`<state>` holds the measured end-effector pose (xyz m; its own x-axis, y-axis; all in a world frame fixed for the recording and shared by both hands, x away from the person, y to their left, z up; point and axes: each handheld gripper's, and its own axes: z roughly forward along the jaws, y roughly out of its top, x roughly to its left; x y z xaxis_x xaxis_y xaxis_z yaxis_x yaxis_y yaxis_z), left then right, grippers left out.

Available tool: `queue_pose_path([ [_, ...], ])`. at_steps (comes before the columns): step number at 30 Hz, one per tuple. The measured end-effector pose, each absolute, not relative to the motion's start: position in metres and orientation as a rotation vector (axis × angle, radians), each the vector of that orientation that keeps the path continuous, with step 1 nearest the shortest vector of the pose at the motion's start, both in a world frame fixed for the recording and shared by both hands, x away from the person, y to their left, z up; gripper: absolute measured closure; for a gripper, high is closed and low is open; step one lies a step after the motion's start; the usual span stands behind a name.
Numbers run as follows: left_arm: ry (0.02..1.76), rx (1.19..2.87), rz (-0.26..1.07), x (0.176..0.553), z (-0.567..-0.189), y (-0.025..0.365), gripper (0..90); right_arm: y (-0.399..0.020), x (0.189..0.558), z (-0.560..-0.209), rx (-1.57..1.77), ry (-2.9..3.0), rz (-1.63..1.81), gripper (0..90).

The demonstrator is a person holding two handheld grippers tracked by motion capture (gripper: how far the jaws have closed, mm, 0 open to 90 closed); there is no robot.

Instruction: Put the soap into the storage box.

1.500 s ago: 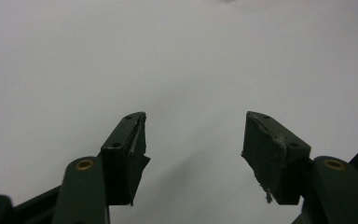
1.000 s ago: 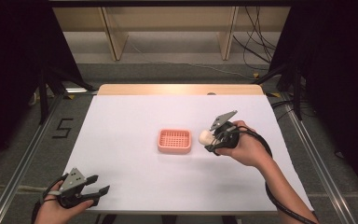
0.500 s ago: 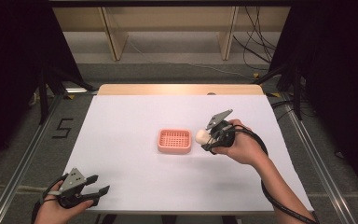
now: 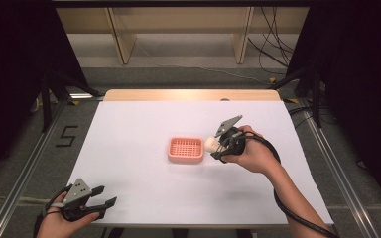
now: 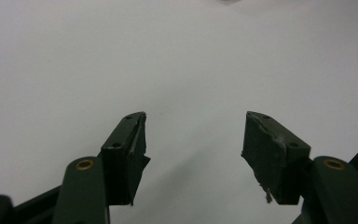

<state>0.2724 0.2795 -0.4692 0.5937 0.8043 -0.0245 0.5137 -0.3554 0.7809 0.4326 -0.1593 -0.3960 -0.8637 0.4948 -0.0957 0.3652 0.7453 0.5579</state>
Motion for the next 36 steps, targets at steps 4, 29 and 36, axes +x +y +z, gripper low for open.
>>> queue_pose_path([
  [4, 1.044, 2.036, 0.471, 0.272, -0.469, 0.279, 39.1, -0.157, 0.434, -0.396, 0.663, 2.718, 0.788, 50.7],
  [29, 1.038, 2.045, 0.472, 0.273, -0.469, 0.28, 39.1, -0.14, 0.442, -0.395, 0.613, 2.736, 0.774, 50.7],
  [36, 1.037, 2.043, 0.472, 0.272, -0.469, 0.28, 39.1, -0.134, 0.446, -0.395, 0.59, 2.737, 0.777, 50.7],
])
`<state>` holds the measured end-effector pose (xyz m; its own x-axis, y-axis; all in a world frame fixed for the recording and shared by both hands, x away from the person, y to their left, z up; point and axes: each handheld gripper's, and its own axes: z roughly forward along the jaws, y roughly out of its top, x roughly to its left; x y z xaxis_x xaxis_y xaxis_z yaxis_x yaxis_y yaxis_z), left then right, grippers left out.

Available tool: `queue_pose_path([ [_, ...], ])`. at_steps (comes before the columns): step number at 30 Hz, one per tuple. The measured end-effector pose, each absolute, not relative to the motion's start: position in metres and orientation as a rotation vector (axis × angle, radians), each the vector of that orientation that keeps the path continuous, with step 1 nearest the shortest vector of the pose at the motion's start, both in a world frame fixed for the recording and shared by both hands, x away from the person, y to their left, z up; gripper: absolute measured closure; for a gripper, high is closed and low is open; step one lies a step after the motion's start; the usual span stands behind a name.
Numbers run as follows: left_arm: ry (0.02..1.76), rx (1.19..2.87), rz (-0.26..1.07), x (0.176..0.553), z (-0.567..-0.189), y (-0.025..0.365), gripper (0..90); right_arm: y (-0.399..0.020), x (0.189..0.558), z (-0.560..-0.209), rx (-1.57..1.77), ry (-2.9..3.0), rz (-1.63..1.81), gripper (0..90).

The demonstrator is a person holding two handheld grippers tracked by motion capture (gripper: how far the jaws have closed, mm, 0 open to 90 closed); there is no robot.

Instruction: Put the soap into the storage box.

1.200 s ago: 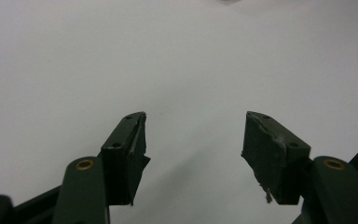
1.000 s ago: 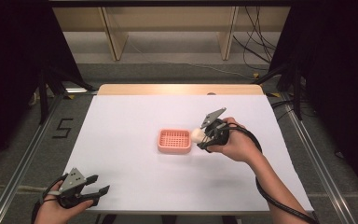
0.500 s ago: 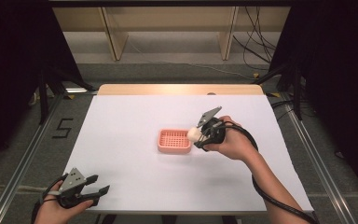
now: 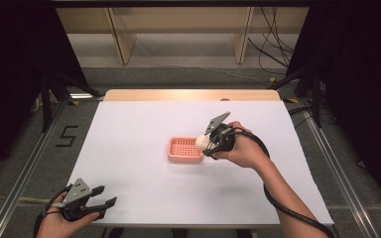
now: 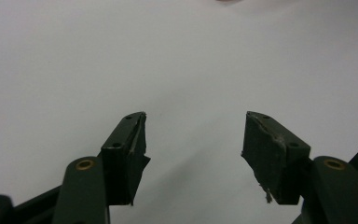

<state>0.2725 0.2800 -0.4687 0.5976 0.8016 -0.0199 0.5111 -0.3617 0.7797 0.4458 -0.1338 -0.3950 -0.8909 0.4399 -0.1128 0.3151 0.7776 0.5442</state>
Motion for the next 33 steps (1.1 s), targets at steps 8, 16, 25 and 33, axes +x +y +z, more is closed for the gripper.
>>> queue_pose_path([
  [8, 1.037, 2.048, 0.466, 0.272, -0.468, 0.28, 39.1, -0.128, 0.449, -0.396, 0.574, 2.744, 0.772, 50.7],
  [16, 1.039, 2.048, 0.472, 0.272, -0.468, 0.28, 39.1, -0.121, 0.452, -0.397, 0.567, 2.754, 0.771, 50.7],
  [25, 1.037, 2.053, 0.465, 0.272, -0.467, 0.281, 39.2, -0.115, 0.457, -0.401, 0.542, 2.767, 0.765, 50.7],
  [33, 1.033, 2.046, 0.469, 0.273, -0.468, 0.28, 39.2, -0.109, 0.459, -0.402, 0.553, 2.773, 0.756, 50.6],
])
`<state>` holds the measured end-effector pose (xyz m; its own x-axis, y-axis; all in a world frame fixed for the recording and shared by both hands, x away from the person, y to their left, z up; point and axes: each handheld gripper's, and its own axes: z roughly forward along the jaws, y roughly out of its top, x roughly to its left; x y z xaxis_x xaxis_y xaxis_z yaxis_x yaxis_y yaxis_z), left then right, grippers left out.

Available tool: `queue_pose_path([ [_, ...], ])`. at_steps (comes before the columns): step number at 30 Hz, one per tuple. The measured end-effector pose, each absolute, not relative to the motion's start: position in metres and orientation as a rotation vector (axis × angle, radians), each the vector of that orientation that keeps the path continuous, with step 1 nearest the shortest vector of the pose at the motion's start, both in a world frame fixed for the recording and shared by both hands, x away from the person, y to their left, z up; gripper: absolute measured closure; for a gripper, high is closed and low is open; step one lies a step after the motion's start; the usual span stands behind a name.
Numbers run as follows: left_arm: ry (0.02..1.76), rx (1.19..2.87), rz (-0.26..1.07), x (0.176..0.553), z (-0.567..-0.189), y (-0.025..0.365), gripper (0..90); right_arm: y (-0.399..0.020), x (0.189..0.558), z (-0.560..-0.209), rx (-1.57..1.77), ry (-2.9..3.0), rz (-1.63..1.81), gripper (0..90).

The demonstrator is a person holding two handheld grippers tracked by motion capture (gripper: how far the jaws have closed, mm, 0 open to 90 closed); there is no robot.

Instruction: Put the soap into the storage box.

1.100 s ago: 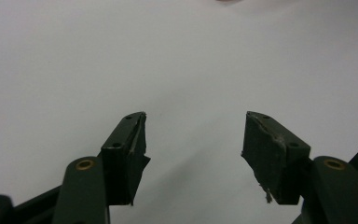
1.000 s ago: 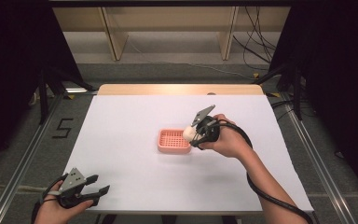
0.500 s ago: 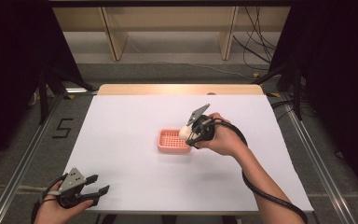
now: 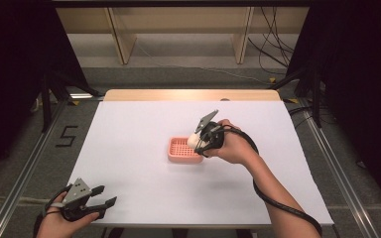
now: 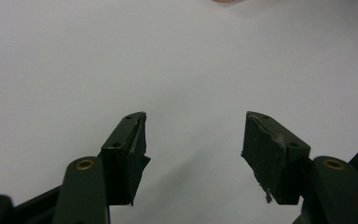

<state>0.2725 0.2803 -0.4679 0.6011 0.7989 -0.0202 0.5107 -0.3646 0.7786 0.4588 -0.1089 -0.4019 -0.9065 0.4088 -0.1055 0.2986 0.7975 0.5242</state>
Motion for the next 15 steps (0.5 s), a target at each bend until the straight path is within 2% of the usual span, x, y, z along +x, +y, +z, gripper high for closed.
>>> queue_pose_path([
  [15, 1.036, 2.051, 0.465, 0.272, -0.467, 0.281, 39.2, -0.095, 0.466, -0.404, 0.521, 2.764, 0.76, 50.7],
])
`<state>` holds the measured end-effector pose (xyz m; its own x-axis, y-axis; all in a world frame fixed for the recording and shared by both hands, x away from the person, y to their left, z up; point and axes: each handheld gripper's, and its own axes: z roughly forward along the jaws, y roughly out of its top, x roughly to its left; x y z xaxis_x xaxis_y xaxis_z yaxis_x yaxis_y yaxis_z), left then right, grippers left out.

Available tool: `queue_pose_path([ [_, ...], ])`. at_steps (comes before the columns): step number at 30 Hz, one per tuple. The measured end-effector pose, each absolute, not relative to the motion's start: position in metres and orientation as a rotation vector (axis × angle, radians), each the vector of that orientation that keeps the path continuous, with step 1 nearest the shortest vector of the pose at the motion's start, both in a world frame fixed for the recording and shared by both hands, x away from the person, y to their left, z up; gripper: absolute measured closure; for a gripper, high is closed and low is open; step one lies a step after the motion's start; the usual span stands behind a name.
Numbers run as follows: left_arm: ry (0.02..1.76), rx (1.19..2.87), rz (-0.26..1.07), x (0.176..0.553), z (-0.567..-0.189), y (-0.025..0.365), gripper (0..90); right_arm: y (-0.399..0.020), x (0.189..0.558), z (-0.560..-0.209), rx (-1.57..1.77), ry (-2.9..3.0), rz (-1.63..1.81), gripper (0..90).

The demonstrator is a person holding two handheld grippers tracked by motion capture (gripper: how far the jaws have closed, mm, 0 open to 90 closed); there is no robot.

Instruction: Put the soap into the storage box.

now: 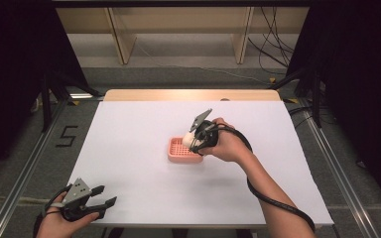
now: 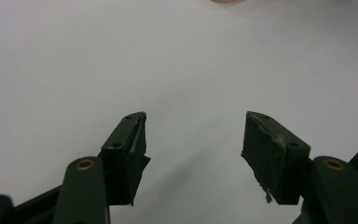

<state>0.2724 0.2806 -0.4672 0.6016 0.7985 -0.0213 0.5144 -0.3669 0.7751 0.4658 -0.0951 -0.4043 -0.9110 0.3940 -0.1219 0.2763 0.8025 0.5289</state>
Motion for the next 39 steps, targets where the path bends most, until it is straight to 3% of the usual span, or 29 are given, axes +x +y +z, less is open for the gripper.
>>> queue_pose_path([
  [39, 1.049, 2.035, 0.448, 0.272, -0.468, 0.28, 39.2, -0.069, 0.485, -0.43, 0.44, 2.789, 0.674, 50.5],
])
